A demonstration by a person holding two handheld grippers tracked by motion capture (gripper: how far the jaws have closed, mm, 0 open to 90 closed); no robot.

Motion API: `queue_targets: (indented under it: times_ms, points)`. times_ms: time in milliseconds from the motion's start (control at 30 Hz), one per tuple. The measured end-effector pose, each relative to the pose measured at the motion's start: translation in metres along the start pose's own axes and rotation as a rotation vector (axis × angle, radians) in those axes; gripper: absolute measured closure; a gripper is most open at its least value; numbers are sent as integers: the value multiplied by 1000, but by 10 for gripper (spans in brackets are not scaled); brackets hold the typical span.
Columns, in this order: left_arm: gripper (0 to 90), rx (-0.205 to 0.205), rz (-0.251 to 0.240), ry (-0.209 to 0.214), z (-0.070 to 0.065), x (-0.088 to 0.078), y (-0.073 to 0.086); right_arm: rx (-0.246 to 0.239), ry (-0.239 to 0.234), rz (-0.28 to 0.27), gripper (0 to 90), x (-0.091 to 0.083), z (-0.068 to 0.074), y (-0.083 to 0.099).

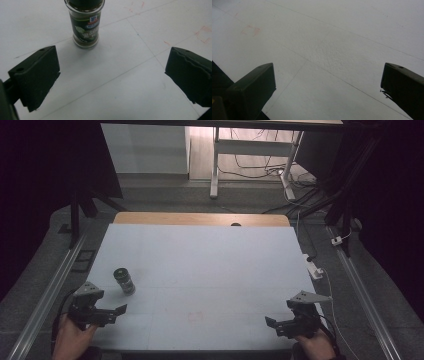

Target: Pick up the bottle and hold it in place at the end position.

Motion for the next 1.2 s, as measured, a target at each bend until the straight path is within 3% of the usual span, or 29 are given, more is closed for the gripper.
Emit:
queue_targets:
  times_ms: [500,967,1167,1200]
  points:
    - [2,39,-8,-24,18,16,-18,-11,4,7,0,1,0,0]
    - [0,71,4,-16,30,38,-35,-12,4,14,0,2,1,0]
    - [41,69,6,-6,37,48,-40,-15,4,14,0,2,1,0]
    - [80,78,7,-12,37,49,-40,-15,3,14,0,2,1,0]
Point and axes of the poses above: each handheld gripper's, and its own axes: x roughly forward along the jaws, y roughly out of its underside, z roughly to its left, the point moved 9 cm from there along x, roughly forward along the jaws, and after that the axes turned 6 degrees about z, right-handed, at the moved point
